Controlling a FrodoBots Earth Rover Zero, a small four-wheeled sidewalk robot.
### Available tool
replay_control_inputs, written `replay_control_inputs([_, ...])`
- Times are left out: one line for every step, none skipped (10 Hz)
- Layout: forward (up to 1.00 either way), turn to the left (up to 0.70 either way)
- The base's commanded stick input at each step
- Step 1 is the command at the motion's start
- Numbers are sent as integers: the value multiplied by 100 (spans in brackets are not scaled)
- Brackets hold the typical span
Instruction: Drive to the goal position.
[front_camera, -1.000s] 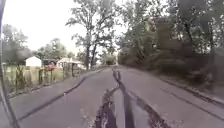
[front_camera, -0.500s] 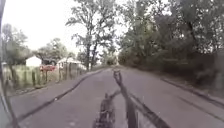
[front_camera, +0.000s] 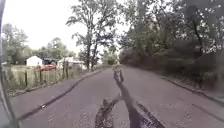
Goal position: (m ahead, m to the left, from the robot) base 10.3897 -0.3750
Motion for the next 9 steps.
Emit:
replay_control_inputs([70,0])
replay_control_inputs([70,0])
replay_control_inputs([70,0])
replay_control_inputs([70,0])
replay_control_inputs([70,0])
replay_control_inputs([70,0])
replay_control_inputs([70,0])
replay_control_inputs([70,0])
replay_control_inputs([70,0])
